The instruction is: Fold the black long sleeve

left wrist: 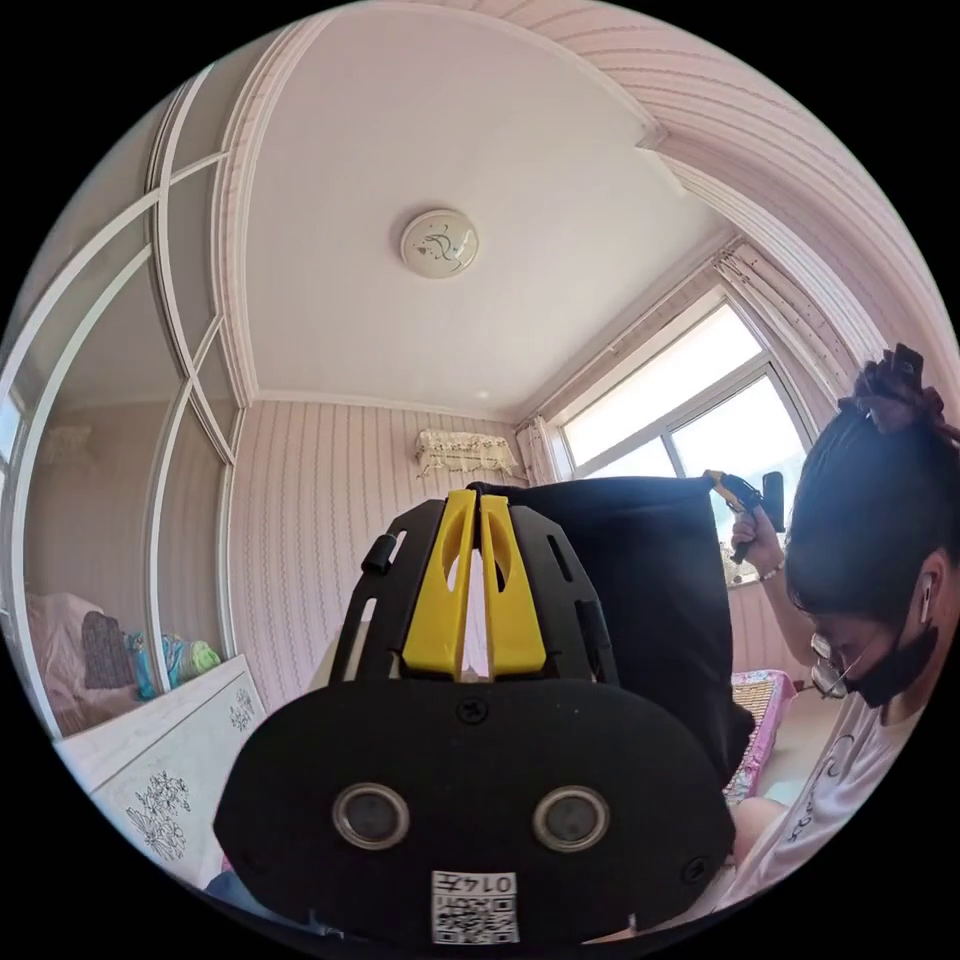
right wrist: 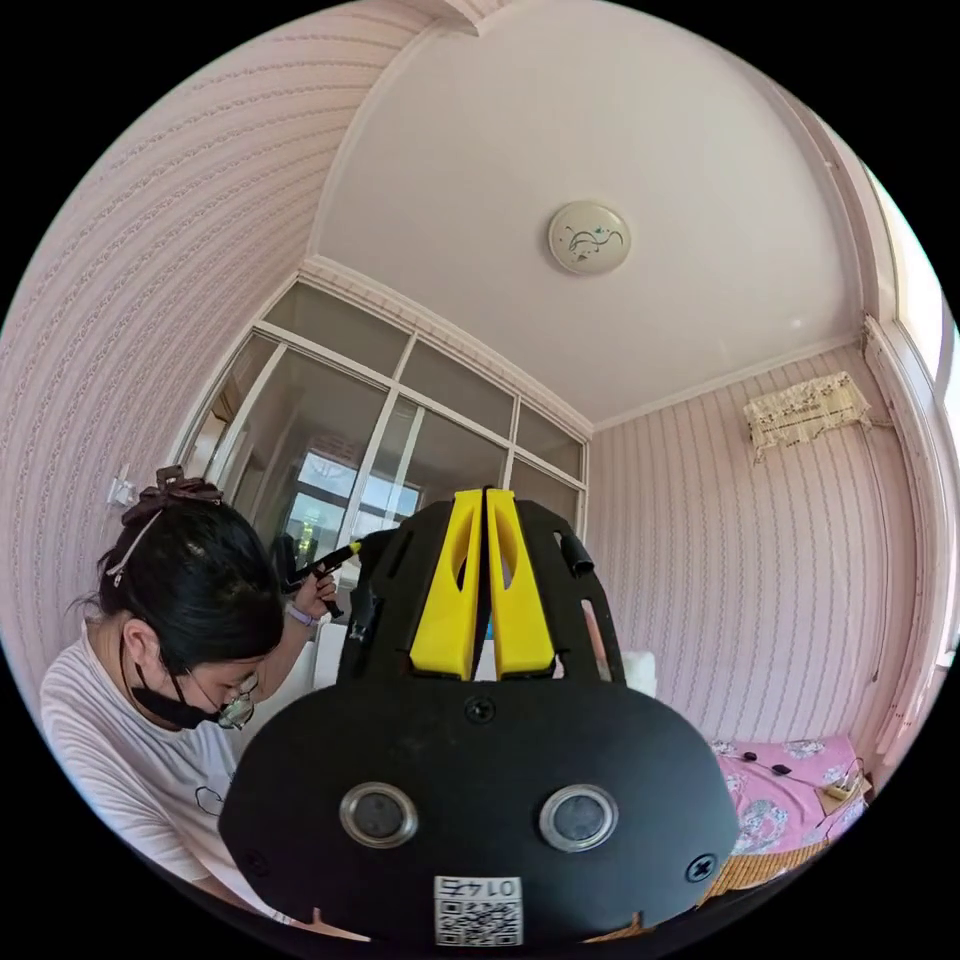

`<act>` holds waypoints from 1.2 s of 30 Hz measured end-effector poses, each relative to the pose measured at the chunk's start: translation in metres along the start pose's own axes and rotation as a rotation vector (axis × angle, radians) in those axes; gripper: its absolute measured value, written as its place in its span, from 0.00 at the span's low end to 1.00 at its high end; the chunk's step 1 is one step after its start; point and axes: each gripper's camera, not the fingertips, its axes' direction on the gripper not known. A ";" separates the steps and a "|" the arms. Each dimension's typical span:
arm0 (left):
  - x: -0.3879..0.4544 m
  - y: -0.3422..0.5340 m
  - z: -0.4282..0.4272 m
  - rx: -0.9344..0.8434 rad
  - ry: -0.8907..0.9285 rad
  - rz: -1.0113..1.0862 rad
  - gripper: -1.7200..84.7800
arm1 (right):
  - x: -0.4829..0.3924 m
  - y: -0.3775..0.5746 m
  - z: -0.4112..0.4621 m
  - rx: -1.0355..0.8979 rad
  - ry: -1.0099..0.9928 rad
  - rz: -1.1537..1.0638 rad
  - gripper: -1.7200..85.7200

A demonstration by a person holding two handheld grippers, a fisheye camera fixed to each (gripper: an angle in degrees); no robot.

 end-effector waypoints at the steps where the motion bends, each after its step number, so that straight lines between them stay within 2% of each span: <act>1: 0.000 -0.002 0.001 0.006 -0.003 0.006 0.01 | -0.004 -0.003 0.009 -0.024 0.047 -0.035 0.02; 4: -0.015 0.005 0.034 -0.055 -0.013 -0.013 0.01 | 0.021 0.014 0.054 -0.175 0.158 -0.004 0.02; 7: -0.048 0.056 0.101 -0.227 -0.074 -0.093 0.01 | 0.083 0.081 0.124 -0.521 0.276 0.108 0.02; 8: -0.068 0.089 0.134 -0.330 -0.102 -0.155 0.01 | 0.109 0.121 0.152 -0.664 0.330 0.147 0.02; 11: -0.107 0.184 0.210 -0.584 -0.174 -0.327 0.01 | 0.163 0.215 0.202 -0.872 0.402 0.287 0.02; 13: -0.113 0.226 0.239 -0.658 -0.216 -0.381 0.01 | 0.190 0.240 0.219 -0.889 0.402 0.386 0.02; 14: -0.115 0.240 0.253 -0.667 -0.238 -0.401 0.01 | 0.203 0.237 0.225 -0.829 0.400 0.417 0.02; 16: -0.121 0.239 0.267 -0.611 -0.265 -0.413 0.01 | 0.217 0.216 0.228 -0.682 0.400 0.425 0.02; 18: -0.131 0.213 0.275 -0.456 -0.279 -0.407 0.01 | 0.223 0.192 0.223 -0.504 0.382 0.389 0.02; 20: -0.135 0.197 0.280 -0.385 -0.261 -0.375 0.01 | 0.226 0.178 0.217 -0.342 0.332 0.350 0.02; 22: -0.131 0.194 0.289 -0.368 -0.247 -0.294 0.01 | 0.229 0.186 0.215 -0.328 0.315 0.321 0.02; 25: -0.128 0.227 0.300 -0.423 -0.232 -0.218 0.01 | 0.238 0.235 0.212 -0.421 0.318 0.296 0.02; 28: -0.137 0.302 0.308 -0.568 -0.208 -0.238 0.01 | 0.253 0.314 0.201 -0.554 0.319 0.377 0.02; 34: -0.136 0.514 0.300 -0.984 -0.136 -0.302 0.01 | 0.262 0.509 0.163 -0.842 0.348 0.605 0.02; 36: -0.134 0.603 0.291 -1.144 -0.097 -0.385 0.01 | 0.262 0.567 0.150 -0.935 0.370 0.690 0.02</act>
